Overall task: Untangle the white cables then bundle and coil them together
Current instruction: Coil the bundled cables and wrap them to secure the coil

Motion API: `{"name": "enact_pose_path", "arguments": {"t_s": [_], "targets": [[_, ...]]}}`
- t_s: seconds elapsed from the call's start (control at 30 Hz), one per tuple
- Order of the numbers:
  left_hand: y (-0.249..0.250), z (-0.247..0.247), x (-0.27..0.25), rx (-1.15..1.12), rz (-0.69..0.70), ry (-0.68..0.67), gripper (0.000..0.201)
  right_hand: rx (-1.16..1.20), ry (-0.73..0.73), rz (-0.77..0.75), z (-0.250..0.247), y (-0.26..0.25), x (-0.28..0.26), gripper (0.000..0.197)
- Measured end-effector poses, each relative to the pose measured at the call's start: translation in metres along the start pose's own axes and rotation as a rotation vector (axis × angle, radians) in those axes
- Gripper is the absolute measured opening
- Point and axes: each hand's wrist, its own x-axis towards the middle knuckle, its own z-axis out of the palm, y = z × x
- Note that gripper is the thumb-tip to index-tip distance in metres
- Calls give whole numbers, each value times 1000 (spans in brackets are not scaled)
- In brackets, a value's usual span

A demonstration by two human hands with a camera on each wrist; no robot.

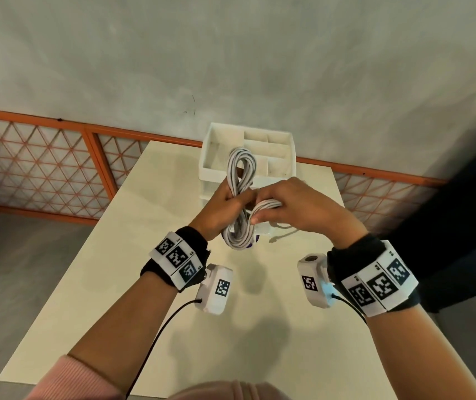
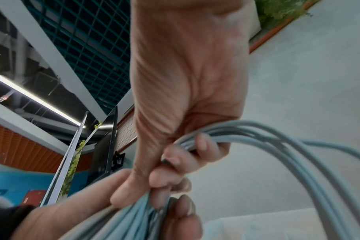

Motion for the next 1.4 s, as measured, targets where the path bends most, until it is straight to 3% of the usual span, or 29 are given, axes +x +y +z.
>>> {"name": "enact_pose_path", "arguments": {"t_s": [0.17,0.3,0.4,0.53,0.67,0.77,0.87,0.97,1.13,1.2,1.33,1.4], "targets": [[9,4,-8,-223,-129,-84,24,-37,171,-62,-3,-3,0,34],[11,6,-9,-182,-139,-116,34,4,293,-63,-4,-1,-1,69],[7,6,-10,-140,-138,-148,44,-74,349,-64,-3,-2,-2,78],[1,-2,-5,-43,-101,-180,37,55,284,26,-2,11,1,69],[-6,-14,-5,55,-69,-242,28,97,29,129,-8,28,1,41],[-11,-18,-7,15,-107,-240,29,61,-84,170,-10,41,-1,43],[-17,-17,-7,1,-156,-212,37,189,-51,150,-10,47,-4,66],[-18,-9,-8,67,-218,-203,55,259,40,112,-7,36,-2,58],[-19,4,-5,-68,-384,-234,97,229,199,50,-5,25,10,52],[-21,9,-5,-23,-416,-221,95,246,222,7,-3,21,14,52],[-23,15,-6,139,-454,-252,63,250,264,-44,7,18,23,54],[-23,13,-7,164,-490,-280,68,269,310,-29,10,22,27,47]]}}
